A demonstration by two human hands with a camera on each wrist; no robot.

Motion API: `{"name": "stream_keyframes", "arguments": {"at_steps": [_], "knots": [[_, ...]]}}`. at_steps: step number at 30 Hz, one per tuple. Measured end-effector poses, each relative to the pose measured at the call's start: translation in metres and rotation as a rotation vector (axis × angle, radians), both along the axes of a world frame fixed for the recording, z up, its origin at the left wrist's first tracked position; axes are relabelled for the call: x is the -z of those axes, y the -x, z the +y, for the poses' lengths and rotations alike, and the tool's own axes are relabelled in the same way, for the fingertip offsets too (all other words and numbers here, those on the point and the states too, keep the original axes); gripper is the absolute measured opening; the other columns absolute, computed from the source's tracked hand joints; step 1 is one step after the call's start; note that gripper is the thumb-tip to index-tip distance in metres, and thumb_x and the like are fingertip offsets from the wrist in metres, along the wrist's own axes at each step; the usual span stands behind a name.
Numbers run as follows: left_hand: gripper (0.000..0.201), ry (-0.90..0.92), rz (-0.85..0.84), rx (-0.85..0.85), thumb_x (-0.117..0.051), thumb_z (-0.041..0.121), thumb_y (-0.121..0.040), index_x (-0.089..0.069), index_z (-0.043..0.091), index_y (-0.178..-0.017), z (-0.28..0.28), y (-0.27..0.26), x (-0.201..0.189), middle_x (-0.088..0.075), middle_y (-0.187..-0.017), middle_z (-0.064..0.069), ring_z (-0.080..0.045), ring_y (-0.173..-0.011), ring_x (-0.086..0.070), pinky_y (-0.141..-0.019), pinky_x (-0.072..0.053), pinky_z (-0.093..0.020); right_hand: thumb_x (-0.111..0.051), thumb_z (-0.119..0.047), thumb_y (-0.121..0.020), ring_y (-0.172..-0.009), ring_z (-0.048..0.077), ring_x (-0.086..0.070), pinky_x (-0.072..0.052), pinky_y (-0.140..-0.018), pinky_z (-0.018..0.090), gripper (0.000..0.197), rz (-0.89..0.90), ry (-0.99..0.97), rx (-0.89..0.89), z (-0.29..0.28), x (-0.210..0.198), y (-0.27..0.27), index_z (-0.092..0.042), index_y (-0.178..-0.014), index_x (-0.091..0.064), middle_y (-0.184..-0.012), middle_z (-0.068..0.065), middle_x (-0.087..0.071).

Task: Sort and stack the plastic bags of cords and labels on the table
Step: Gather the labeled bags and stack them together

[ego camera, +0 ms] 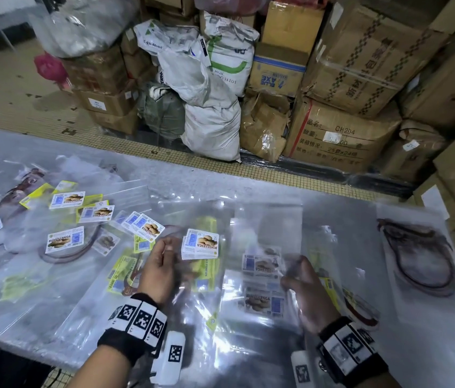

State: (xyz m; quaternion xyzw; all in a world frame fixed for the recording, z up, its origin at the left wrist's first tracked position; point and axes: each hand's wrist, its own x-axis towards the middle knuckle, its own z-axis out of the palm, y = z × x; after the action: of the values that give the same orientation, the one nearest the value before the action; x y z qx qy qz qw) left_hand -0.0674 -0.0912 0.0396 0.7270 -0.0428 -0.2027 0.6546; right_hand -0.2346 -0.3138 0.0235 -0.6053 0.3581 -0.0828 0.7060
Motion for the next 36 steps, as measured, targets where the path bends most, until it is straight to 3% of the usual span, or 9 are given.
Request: {"name": "stream_keyframes", "arguments": {"at_steps": [6, 13, 17, 19, 25, 27, 29, 33, 36], "knots": [[0.021, 0.179, -0.252, -0.130, -0.036, 0.011, -0.105, -0.055, 0.017, -0.101, -0.002, -0.016, -0.061, -0.064, -0.080, 0.001, -0.002, -0.048, -0.056, -0.038, -0.044, -0.018, -0.046, 0.024, -0.079, -0.091, 0.036, -0.065, -0.054, -0.082, 0.059, 0.047, -0.103, -0.125, 0.205, -0.018, -0.003, -0.023, -0.014, -0.106, -0.057, -0.110, 0.025, -0.065], [0.021, 0.303, 0.271, 0.025, -0.039, 0.000, -0.101, -0.055, 0.011, -0.094, -0.029, -0.005, -0.052, -0.065, -0.065, -0.006, -0.018, -0.044, -0.060, -0.036, -0.041, -0.019, -0.050, 0.019, -0.083, -0.099, 0.028, -0.069, -0.051, -0.092, 0.047, 0.056, -0.179, -0.225, -0.009, 0.007, -0.019, -0.053, -0.014, -0.128, -0.058, -0.108, 0.007, -0.074], [0.025, 0.387, 0.403, -0.025, -0.035, 0.000, -0.101, -0.059, 0.008, -0.107, -0.023, -0.003, -0.037, -0.071, -0.077, -0.008, -0.015, -0.042, -0.059, -0.032, -0.040, -0.016, -0.048, 0.017, -0.087, -0.091, 0.025, -0.071, -0.058, -0.081, 0.039, 0.046, -0.117, -0.211, -0.071, 0.011, -0.027, -0.056, -0.015, -0.116, -0.062, -0.103, 0.015, -0.072], [0.027, 0.378, 0.335, -0.033, -0.035, -0.001, -0.101, -0.059, 0.009, -0.110, -0.019, -0.005, -0.034, -0.071, -0.077, -0.009, -0.016, -0.046, -0.060, -0.038, -0.043, -0.017, -0.050, 0.014, -0.086, -0.109, 0.034, -0.064, -0.053, -0.094, 0.046, 0.050, -0.073, -0.203, -0.067, 0.010, -0.028, -0.058, -0.016, -0.126, -0.059, -0.120, 0.021, -0.065], [0.023, 0.003, -0.114, -0.086, -0.041, 0.008, -0.102, -0.058, 0.024, -0.104, -0.013, -0.003, -0.019, -0.061, -0.091, -0.007, -0.028, -0.075, -0.055, -0.077, -0.052, -0.046, -0.053, 0.003, -0.093, -0.094, 0.024, -0.071, -0.053, -0.060, 0.026, 0.038, -0.066, -0.275, -0.193, 0.023, -0.033, -0.060, -0.021, -0.121, -0.062, -0.117, 0.006, -0.070], [0.023, -0.032, -0.154, -0.064, -0.039, 0.011, -0.102, -0.055, 0.026, -0.104, -0.009, -0.003, -0.015, -0.057, -0.093, -0.019, -0.036, -0.074, -0.052, -0.069, -0.050, -0.042, -0.053, -0.003, -0.095, -0.094, 0.026, -0.071, -0.057, -0.068, 0.033, 0.030, -0.069, -0.283, -0.190, 0.032, -0.035, -0.064, -0.021, -0.117, -0.062, -0.124, 0.012, -0.068], [0.025, -0.049, -0.202, -0.025, -0.038, 0.011, -0.102, -0.054, 0.029, -0.103, -0.003, -0.007, -0.010, -0.065, -0.092, -0.008, -0.026, -0.083, -0.061, -0.066, -0.047, -0.030, -0.055, -0.025, -0.095, -0.093, 0.030, -0.073, -0.059, -0.074, 0.040, 0.022, -0.079, -0.378, -0.203, 0.041, -0.038, -0.070, -0.016, -0.112, -0.066, -0.113, 0.016, -0.072], [0.031, -0.126, -0.128, -0.112, -0.040, 0.012, -0.101, -0.052, 0.031, -0.121, 0.006, -0.017, 0.001, -0.063, -0.076, -0.001, -0.019, -0.067, -0.057, -0.063, -0.048, -0.028, -0.040, -0.059, -0.099, -0.108, 0.037, -0.068, -0.054, -0.092, 0.050, 0.058, -0.026, -0.464, -0.164, 0.061, -0.034, -0.087, -0.013, -0.117, -0.070, -0.115, 0.019, -0.071], [0.035, -0.145, -0.013, -0.152, -0.042, 0.020, -0.102, -0.047, 0.020, -0.137, 0.018, -0.035, -0.001, -0.065, -0.111, -0.010, -0.026, -0.102, -0.061, -0.096, -0.048, -0.039, -0.069, -0.046, -0.090, -0.114, 0.027, -0.064, -0.047, -0.105, 0.054, 0.038, 0.010, -0.154, -0.224, 0.081, -0.023, -0.106, -0.023, -0.119, -0.061, -0.119, 0.004, -0.069]]}}
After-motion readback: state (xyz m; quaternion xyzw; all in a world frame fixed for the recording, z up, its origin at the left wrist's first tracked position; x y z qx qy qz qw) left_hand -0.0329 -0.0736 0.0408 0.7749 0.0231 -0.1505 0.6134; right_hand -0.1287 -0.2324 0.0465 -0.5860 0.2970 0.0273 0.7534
